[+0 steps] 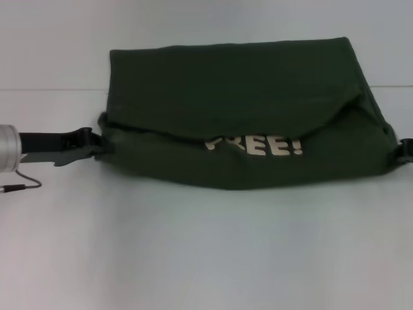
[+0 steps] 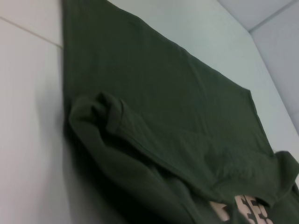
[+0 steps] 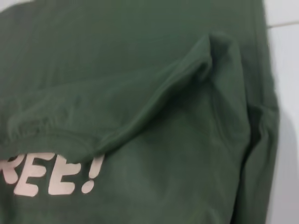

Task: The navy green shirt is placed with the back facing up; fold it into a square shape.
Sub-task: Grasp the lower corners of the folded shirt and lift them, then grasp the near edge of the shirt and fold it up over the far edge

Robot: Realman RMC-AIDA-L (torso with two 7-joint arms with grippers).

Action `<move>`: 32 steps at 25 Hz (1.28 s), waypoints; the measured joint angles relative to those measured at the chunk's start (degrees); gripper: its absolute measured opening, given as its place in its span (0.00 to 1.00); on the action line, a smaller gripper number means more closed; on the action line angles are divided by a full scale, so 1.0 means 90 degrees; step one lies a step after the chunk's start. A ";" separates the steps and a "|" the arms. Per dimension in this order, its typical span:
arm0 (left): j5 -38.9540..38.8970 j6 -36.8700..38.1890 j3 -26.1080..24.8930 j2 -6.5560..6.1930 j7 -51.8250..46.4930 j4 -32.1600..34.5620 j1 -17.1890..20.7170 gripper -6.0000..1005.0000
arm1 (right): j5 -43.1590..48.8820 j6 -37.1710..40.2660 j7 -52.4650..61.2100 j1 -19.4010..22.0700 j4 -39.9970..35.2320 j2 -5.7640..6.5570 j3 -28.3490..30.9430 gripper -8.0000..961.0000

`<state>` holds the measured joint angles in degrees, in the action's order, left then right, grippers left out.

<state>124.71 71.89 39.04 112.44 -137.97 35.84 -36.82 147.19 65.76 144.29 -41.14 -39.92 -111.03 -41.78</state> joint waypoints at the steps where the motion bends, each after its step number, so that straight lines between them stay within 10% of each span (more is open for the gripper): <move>1: 0.0003 0.0134 0.0003 -0.0045 -0.0003 0.0059 0.0055 0.01 | -0.0015 0.0120 -0.0005 0.0080 -0.0146 -0.0005 0.0036 0.03; 12: 0.0115 0.0644 0.0008 -0.0141 0.0006 0.0206 0.0248 0.01 | -0.0109 0.0754 -0.0128 0.0294 -0.0419 0.0010 0.0278 0.03; 23: 0.0281 0.3406 0.0016 -0.0115 0.0145 0.1400 0.1009 0.01 | -0.0342 0.4066 -0.0656 0.0907 -0.1166 -0.0036 0.0616 0.03; 32: 0.0334 0.4298 -0.0122 -0.0116 0.0191 0.1811 0.1426 0.01 | -0.0368 0.4956 -0.1091 0.1282 -0.1164 0.0024 0.0910 0.03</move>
<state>127.71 110.56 37.94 111.40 -136.26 52.14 -23.98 143.88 110.36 134.48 -29.60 -50.40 -110.81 -33.60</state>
